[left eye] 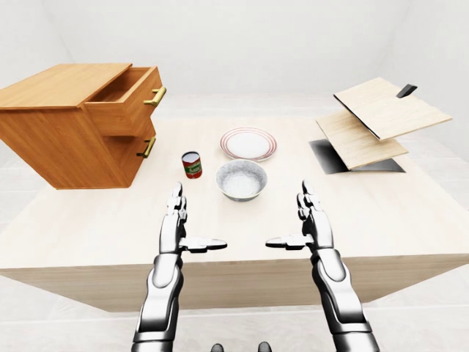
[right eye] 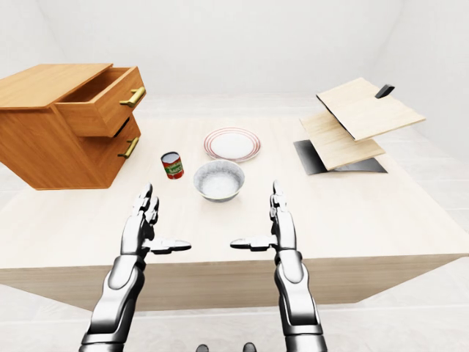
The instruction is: Close the top drawer of the cabinet.
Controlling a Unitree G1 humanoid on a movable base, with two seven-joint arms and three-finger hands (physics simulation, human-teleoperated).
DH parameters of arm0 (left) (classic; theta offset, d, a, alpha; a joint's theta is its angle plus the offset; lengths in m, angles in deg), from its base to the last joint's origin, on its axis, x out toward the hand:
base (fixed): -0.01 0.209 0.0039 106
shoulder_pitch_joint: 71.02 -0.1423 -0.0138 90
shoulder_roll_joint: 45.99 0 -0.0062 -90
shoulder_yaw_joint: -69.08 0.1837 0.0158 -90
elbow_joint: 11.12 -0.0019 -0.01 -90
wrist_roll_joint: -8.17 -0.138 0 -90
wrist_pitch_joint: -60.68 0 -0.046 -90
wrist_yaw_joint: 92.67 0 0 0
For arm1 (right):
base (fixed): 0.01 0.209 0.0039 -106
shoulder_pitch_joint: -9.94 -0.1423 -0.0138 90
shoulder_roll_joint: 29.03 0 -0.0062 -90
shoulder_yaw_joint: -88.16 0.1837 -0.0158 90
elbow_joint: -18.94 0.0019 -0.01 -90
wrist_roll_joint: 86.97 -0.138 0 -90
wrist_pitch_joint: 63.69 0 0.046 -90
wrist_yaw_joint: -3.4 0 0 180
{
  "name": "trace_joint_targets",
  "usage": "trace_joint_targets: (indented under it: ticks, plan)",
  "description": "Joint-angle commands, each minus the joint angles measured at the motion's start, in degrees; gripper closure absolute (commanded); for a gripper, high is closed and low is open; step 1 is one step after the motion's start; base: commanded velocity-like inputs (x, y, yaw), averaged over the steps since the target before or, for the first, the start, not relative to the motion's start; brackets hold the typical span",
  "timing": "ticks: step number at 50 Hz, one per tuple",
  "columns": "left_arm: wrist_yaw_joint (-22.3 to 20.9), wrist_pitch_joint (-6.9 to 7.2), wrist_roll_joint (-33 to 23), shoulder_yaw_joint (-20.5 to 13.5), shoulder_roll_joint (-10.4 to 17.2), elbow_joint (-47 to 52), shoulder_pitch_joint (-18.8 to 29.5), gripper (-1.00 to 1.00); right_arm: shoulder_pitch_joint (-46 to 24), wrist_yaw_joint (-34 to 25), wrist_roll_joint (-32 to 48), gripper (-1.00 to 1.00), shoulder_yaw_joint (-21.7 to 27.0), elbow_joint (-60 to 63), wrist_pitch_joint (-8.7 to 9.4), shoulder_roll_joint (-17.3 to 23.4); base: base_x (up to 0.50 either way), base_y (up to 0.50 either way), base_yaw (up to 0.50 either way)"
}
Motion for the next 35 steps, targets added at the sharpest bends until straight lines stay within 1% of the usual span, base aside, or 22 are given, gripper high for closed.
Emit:
trace_joint_targets:
  ticks: [1, 2, 3, 4, 6, 7, 8, 10, 11, 12, 13, 14, 15, 17, 19, 20, 22, 24, 27, 29, 33, 35]
  plan:
    - [-2.47, 0.27, 0.32, -0.09, 0.64, 0.44, -0.63, -1.0, -0.07, -1.81, -0.8, -1.0, 1.0, -0.62, 0.11, 0.77, 0.0, 0.0, 0.0]
    - [-4.24, 2.46, 2.65, -0.31, 0.31, -1.6, -0.28, -1.0, -0.03, -1.85, -0.94, -1.0, 1.07, -0.36, 0.32, 0.68, 0.0, 0.0, 0.0]
    - [-4.22, 2.49, 3.32, -0.59, 0.0, -1.66, -0.31, -1.0, 0.07, -1.98, -0.83, -1.0, 0.82, 0.04, 0.46, 0.58, 0.0, 0.0, 0.0]
    - [-4.69, 2.94, 3.57, -0.29, 0.01, -0.58, -0.56, -1.0, 0.22, -2.41, -0.92, -1.0, 0.58, 0.25, 0.16, 0.52, 0.0, 0.0, 0.0]
    - [-4.73, 3.13, 4.11, -0.54, -0.04, -0.38, -0.59, -1.0, 0.48, -2.61, -0.89, -1.0, 0.44, 1.01, -0.15, 0.41, 0.0, 0.0, 0.0]
    - [-4.52, 3.12, 3.95, -0.6, 0.02, -0.42, -0.57, -1.0, 0.71, -2.67, -1.03, -1.0, 0.39, 1.99, 0.21, 0.32, 0.0, 0.0, 0.0]
    - [-4.36, 3.41, 4.39, -0.83, -0.1, 0.32, -0.85, -1.0, 0.9, -2.77, -1.17, -1.0, 0.4, 2.57, 0.28, 0.27, 0.0, 0.0, 0.0]
    - [-3.97, 3.53, 4.28, -0.86, -0.13, 1.14, -1.25, -1.0, 0.9, -2.42, -0.76, -1.0, 0.46, 2.52, 0.2, 0.3, 0.0, 0.0, 0.0]
    - [-4.61, 3.49, 4.58, -0.4, -0.19, 2.53, -2.28, -1.0, 1.39, -2.32, -0.47, -1.0, 0.29, 3.95, 0.7, 0.33, 0.0, 0.0, 0.0]
    - [-4.51, 3.01, 3.67, -0.13, 0.12, 2.74, -2.79, -1.0, 1.72, -2.12, -0.39, -1.0, 0.32, 4.95, 1.28, 0.28, 0.0, 0.0, 0.0]
    - [-4.23, 3.78, 3.83, -0.48, 0.21, 4.03, -3.2, -1.0, 2.09, -1.23, 0.82, -1.0, 0.12, 6.37, 2.79, 0.39, 0.0, 0.0, 0.0]
    - [-4.94, 4.89, 4.39, -0.71, 0.64, 5.65, -3.37, -1.0, 2.92, -1.74, 0.61, -1.0, -0.45, 9.82, 4.52, 0.22, 0.0, 0.0, 0.0]
    - [-5.14, 4.89, 4.38, -0.71, 0.97, 8.16, -3.85, -1.0, 3.51, -1.91, 1.13, -1.0, -1.07, 11.77, 5.2, 0.23, 0.0, 0.0, 0.0]
    - [-5.62, 4.89, 4.96, -1.07, 0.93, 9.71, -4.45, -1.0, 4.03, -2.81, 0.36, -1.0, -1.24, 13.76, 5.2, 0.09, 0.0, 0.0, 0.0]
    - [-4.94, 4.89, 4.45, -1.66, 1.22, 12.51, -4.49, -1.0, 4.01, -2.82, 1.49, -1.0, -1.23, 16.63, 5.2, 0.77, 0.0, 0.0, 0.0]
    - [-4.94, 4.89, 4.49, -2.01, 1.27, 12.86, -4.28, -1.0, 3.85, -2.95, 1.41, -1.0, -0.93, 17.14, 5.2, 0.8, 0.0, 0.0, 0.0]
    - [-4.62, 4.89, 5.5, -3.36, 1.54, 15.87, -3.26, -1.0, 2.74, -3.35, -1.72, -1.0, 1.04, 21.39, 5.2, 0.27, 0.0, 0.0, 0.0]
    - [-4.3, 4.89, 5.84, -4.0, 1.81, 18.91, -2.38, -1.0, 2.47, -3.21, -0.75, -1.0, 1.35, 24.05, 5.2, 1.26, 0.0, 0.0, 0.0]
    - [-4.4, 4.89, 5.87, -4.83, 2.39, 21.65, -1.43, -1.0, 2.18, -3.24, -1.9, -1.0, 2.69, 28.23, 5.2, 1.24, 0.0, 0.0, 0.0]
    - [-4.55, 4.89, 6.18, -5.23, 2.45, 23.27, -1.21, -1.0, 1.8, -3.59, -0.38, -1.0, 1.56, 32.64, 5.2, 2.17, 0.0, 0.0, 0.0]
    - [-4.81, 4.89, 6.09, -6.11, 2.76, 26.39, -0.98, -1.0, 0.25, -4.87, -0.71, -1.0, 2.7, 40.21, 5.2, 2.75, 0.0, 0.0, 0.0]
    - [-4.9, 4.89, 6.16, -6.43, 2.49, 27.24, -1.56, -1.0, -0.76, -5.49, -0.18, -1.0, 2.23, 42.4, 5.2, 3.28, 0.0, 0.0, 0.0]
